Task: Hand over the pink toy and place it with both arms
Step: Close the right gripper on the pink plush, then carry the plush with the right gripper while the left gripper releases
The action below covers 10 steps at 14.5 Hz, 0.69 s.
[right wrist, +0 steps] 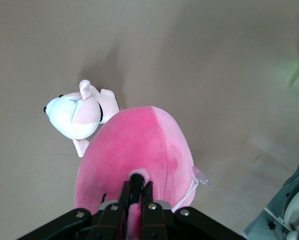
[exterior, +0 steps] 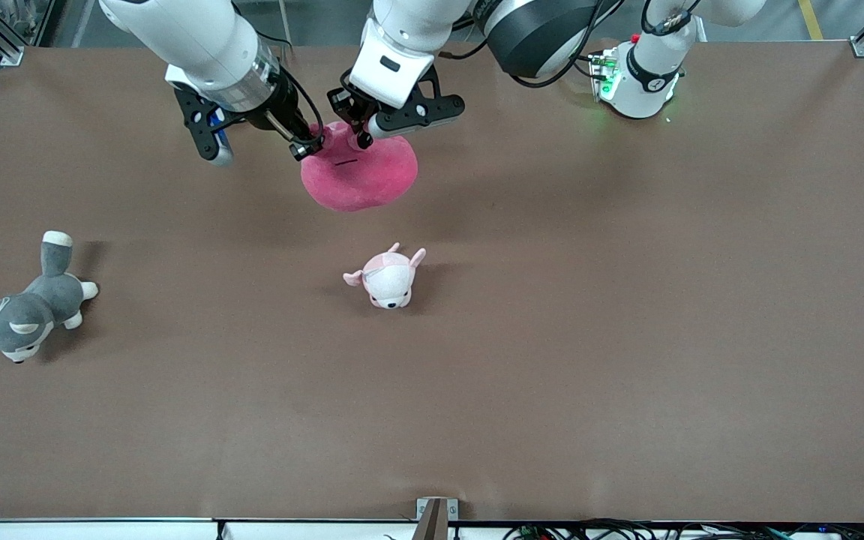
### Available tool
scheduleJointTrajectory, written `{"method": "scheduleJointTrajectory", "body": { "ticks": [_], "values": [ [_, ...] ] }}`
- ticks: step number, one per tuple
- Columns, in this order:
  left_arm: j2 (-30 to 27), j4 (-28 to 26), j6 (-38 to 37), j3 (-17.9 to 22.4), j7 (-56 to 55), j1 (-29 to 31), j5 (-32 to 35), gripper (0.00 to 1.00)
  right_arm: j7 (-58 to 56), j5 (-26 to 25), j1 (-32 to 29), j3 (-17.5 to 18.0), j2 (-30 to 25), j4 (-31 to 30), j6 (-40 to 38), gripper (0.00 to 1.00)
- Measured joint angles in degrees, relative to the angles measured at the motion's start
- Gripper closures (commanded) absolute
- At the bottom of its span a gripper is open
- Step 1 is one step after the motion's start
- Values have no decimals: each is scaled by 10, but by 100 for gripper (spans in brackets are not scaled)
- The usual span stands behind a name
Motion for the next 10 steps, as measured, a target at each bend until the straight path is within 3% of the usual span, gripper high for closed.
{"method": "scheduleJointTrajectory", "body": {
  "ticks": [1,6,10],
  "values": [
    [0,1,1,0,0,0,0,0,-13,0,-4,-3,0,0,0,100],
    [-26,6,-14,2,0,6,3,0,-187,0,-94,-11,0,-25,-6,100],
    [-87,9,-142,8,91,56,15,0,-409,0,-224,-19,1,-87,10,100]
  ]
}}
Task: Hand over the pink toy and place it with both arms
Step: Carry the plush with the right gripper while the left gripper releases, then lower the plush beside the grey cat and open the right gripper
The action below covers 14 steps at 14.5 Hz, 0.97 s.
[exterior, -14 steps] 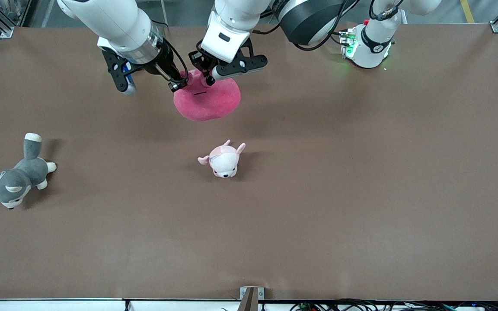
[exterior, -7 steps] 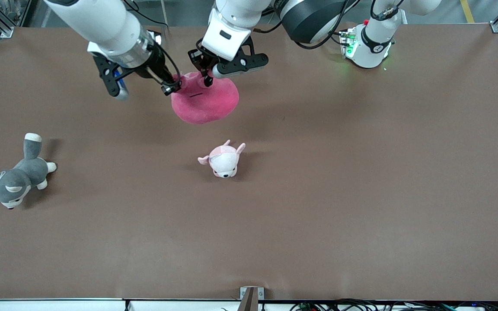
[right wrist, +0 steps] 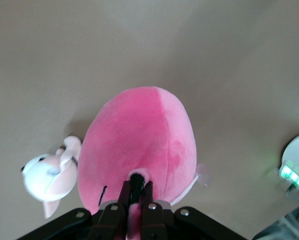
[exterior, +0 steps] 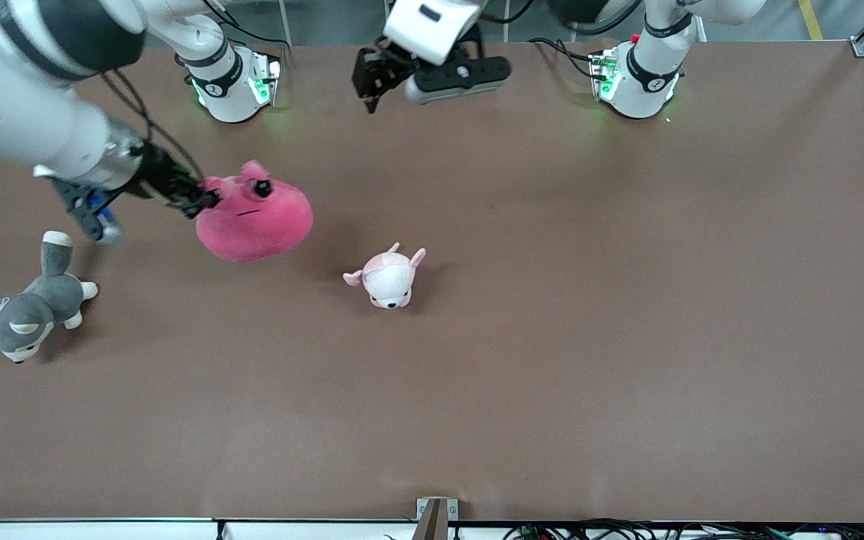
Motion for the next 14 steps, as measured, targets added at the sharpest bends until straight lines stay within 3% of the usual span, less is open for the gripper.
{"method": "scheduleJointTrajectory", "body": {
  "ticks": [5,7,10,14],
  "values": [
    [-83,-9,-154,2,204,122,0,0,-175,0,-111,-2,11,-87,78,100],
    [-109,-33,-170,3,300,171,0,0,-200,7,-131,-1,31,-100,100,100],
    [-147,-90,-172,5,440,248,1,0,-222,56,-152,-1,72,-101,127,100],
    [-166,-137,-165,6,564,322,27,0,-226,91,-166,0,128,-90,152,98]
  ]
}}
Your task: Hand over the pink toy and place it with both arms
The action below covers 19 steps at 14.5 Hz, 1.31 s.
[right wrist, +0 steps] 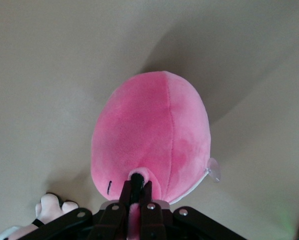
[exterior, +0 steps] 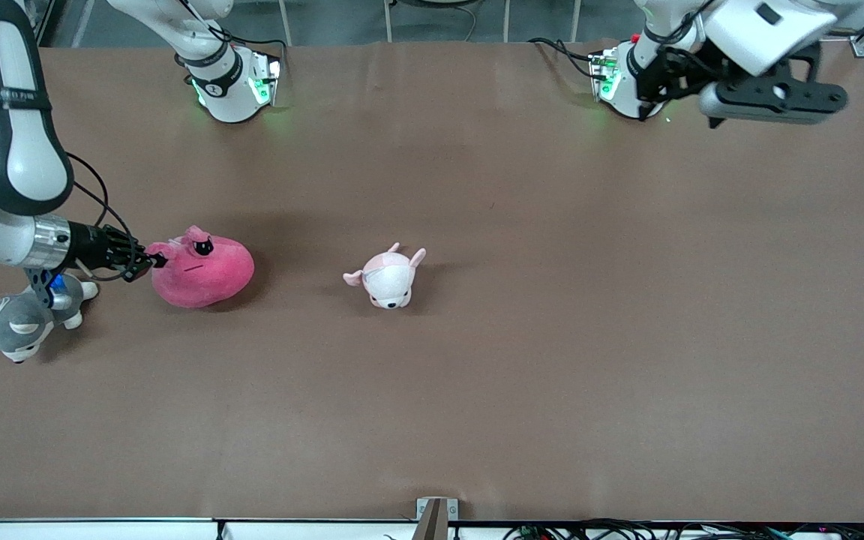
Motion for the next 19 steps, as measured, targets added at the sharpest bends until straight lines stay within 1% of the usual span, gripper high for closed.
{"method": "scheduleJointTrajectory", "body": {
  "ticks": [1,2,3,4,7,8,10,12,16,17,19],
  "values": [
    [0,-8,7,0,21,8,18,0,0,9,-5,0,12,5,1,91],
    [-1,-21,19,0,39,16,32,0,0,12,-10,0,22,9,2,54],
    [-2,-36,36,0,57,28,38,0,-1,12,-13,0,29,13,2,3],
    [-4,-53,56,0,82,46,40,0,-2,12,-14,0,35,19,3,0],
    [-6,-93,103,1,153,109,41,0,-5,8,-14,1,42,47,4,0],
    [-6,-102,115,2,164,122,41,0,-9,-6,-13,3,42,61,4,0],
    [-6,-114,131,2,174,134,41,0,-40,-70,-7,9,42,94,1,0],
    [-6,-117,133,2,174,138,41,0,-106,-116,7,13,42,122,0,0],
    [-12,-114,133,2,164,153,41,0,-305,-182,13,12,41,163,-16,0],
    [-14,-111,133,2,157,155,41,0,-349,-193,13,11,40,173,-29,0],
    [-17,-107,133,2,146,160,41,0,-394,-201,12,9,36,196,-56,0]
  ]
}}
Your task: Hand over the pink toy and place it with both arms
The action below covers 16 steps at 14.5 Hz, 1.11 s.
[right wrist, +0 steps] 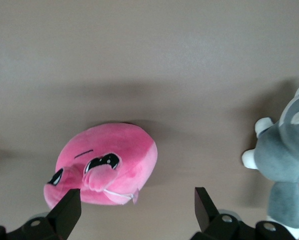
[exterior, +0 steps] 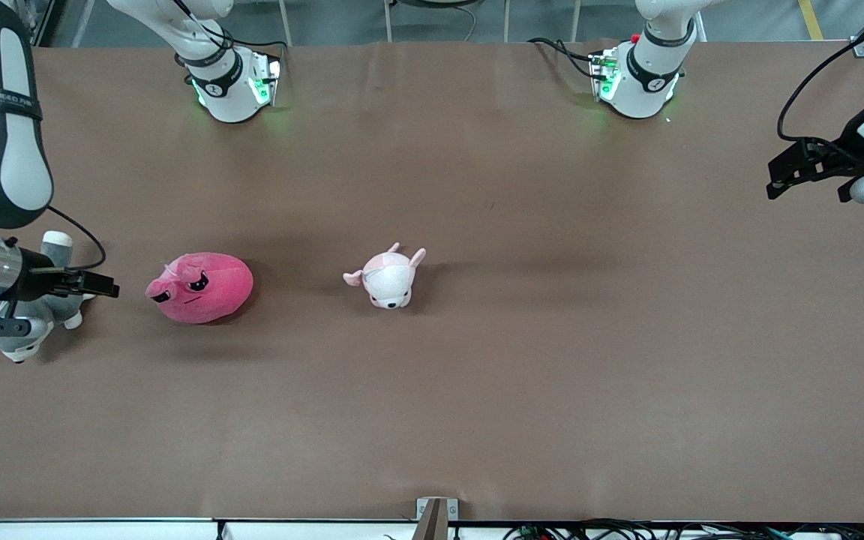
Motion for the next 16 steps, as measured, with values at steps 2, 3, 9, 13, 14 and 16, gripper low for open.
{"method": "scheduleJointTrajectory", "body": {
  "ticks": [2,3,9,13,14,16],
  "values": [
    [0,1,0,1,0,7,0,0,-9,-6,0,0,-10,20,-28,0],
    [0,1,0,1,0,14,0,0,-11,-7,0,0,-19,25,-41,0],
    [0,15,0,9,64,34,-1,0,20,-7,11,4,-85,28,-114,0],
    [0,19,0,10,66,35,-1,0,92,-7,49,7,-121,28,-147,0],
    [1,20,0,11,66,35,-1,0,97,-8,54,7,-128,28,-151,0],
    [4,22,0,16,66,35,-1,0,99,-8,56,7,-140,28,-159,0]
  ]
}}
